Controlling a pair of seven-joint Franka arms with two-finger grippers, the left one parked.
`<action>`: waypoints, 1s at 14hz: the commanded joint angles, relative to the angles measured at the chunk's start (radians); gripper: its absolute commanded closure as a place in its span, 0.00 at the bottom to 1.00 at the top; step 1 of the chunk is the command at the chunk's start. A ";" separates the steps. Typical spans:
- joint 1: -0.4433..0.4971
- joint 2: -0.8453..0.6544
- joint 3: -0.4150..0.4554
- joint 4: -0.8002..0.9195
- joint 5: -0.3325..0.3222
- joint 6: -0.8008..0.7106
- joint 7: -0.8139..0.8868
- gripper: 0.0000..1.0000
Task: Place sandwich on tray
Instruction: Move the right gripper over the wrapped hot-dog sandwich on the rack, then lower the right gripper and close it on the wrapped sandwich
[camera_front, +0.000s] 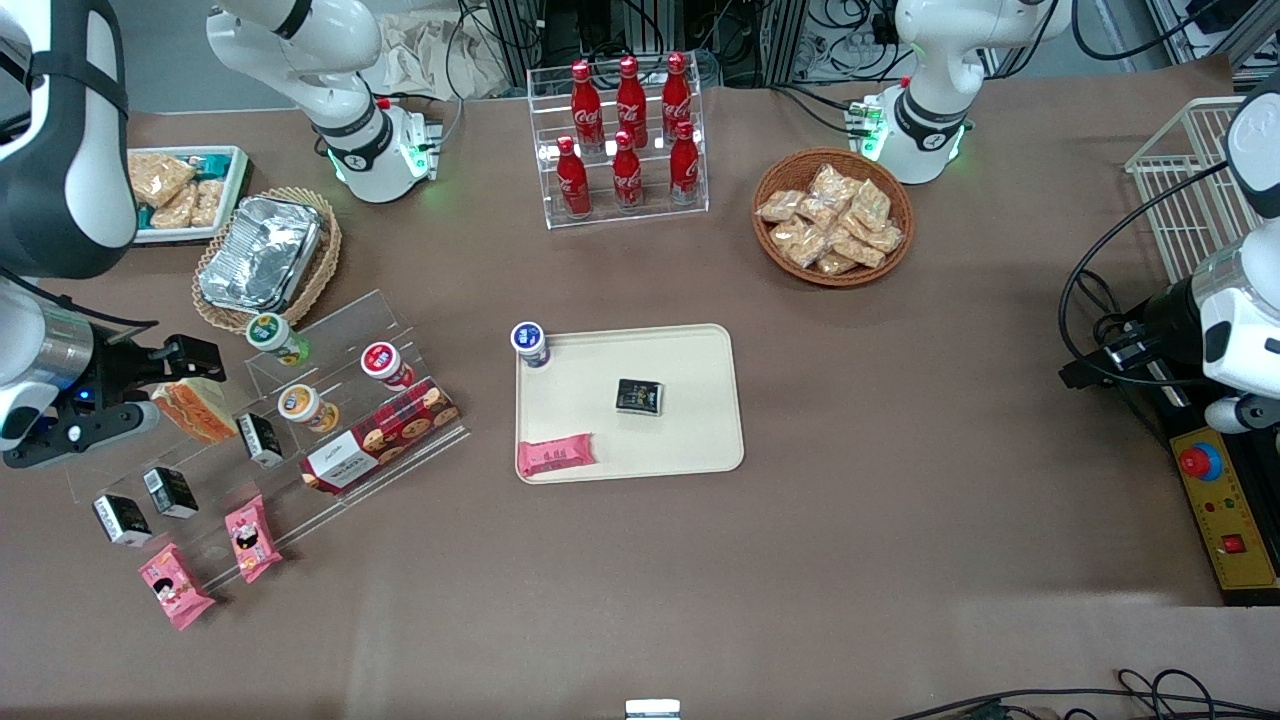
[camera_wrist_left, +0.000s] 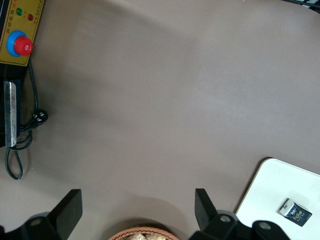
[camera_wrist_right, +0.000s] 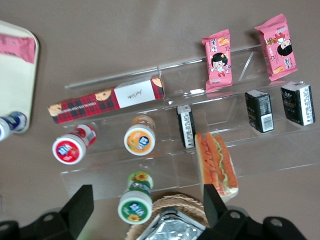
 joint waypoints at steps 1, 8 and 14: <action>0.000 -0.019 0.002 -0.067 -0.066 0.039 -0.049 0.02; -0.102 -0.033 0.000 -0.217 -0.080 0.199 -0.206 0.02; -0.170 -0.050 0.000 -0.357 -0.074 0.331 -0.312 0.02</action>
